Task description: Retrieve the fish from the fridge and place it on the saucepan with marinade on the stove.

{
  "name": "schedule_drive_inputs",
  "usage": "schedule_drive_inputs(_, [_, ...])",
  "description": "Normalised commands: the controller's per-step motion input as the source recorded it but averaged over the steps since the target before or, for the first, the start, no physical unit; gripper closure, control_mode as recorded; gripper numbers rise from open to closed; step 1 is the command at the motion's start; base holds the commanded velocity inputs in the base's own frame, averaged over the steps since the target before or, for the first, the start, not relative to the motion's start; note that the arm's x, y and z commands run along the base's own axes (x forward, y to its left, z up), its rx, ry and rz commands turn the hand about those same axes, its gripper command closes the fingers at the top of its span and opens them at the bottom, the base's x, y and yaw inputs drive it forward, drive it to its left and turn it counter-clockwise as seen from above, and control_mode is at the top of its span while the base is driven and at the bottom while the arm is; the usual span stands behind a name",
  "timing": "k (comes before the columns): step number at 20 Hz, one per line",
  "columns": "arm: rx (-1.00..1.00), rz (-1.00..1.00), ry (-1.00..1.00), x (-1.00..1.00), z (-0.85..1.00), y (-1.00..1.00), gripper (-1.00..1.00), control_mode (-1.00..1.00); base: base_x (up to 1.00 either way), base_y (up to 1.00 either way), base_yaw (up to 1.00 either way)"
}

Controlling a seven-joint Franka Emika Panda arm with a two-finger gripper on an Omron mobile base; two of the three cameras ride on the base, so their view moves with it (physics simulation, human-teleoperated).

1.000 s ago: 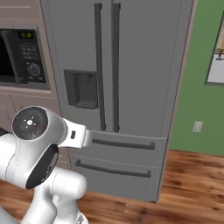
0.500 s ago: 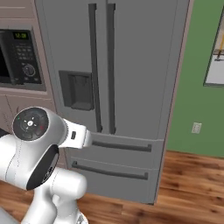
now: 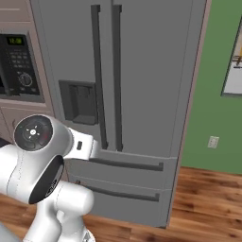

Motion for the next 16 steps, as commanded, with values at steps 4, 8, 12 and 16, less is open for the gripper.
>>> schedule_drive_inputs(4, [0.0,0.0,0.0,0.0,0.0,0.0,-1.0,1.0,0.06,0.0,0.0])
schedule_drive_inputs(8, [0.0,0.0,0.0,0.0,0.0,0.0,-1.0,1.0,0.45,0.0,0.0])
schedule_drive_inputs(12, [0.0,0.0,0.04,0.34,0.0,0.0,-1.0,-1.0,0.25,0.0,0.0])
schedule_drive_inputs(16, [0.0,0.0,0.04,0.73,0.0,0.0,-1.0,-1.0,0.0,0.0,0.0])
